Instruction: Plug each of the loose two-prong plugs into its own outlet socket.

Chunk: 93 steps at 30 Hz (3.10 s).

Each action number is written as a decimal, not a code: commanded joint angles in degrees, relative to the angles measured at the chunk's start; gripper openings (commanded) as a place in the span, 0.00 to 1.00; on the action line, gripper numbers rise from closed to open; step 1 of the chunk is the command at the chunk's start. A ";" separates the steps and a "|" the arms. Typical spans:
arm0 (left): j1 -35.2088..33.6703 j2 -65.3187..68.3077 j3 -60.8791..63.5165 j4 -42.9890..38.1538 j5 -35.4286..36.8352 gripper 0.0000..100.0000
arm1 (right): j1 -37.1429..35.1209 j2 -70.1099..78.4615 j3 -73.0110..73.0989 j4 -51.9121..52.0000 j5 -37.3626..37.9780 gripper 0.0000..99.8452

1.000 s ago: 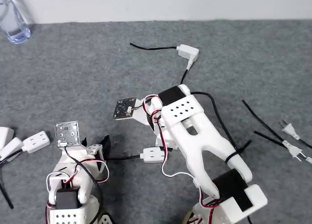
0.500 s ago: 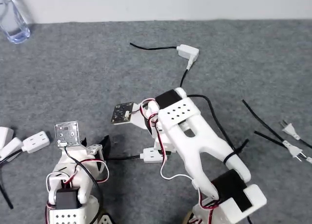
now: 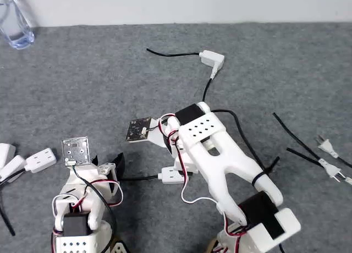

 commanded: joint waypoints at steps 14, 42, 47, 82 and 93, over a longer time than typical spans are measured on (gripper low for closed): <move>-0.18 -0.70 -0.48 0.35 -0.53 0.24 | -1.54 9.36 -1.67 -3.82 -2.29 0.01; -9.32 -0.70 -1.63 -3.78 -0.44 0.24 | -1.63 13.93 -2.02 -2.95 -8.97 0.30; -19.96 -0.70 -1.54 -7.47 -0.26 0.24 | -1.63 11.38 -8.88 2.68 -12.57 0.47; -29.10 -0.62 -0.48 -3.16 -0.62 0.24 | -8.48 9.98 7.82 -17.01 -5.80 0.18; -29.10 -0.62 -0.48 -3.16 -0.62 0.24 | -7.52 9.19 4.04 -11.30 -6.07 0.01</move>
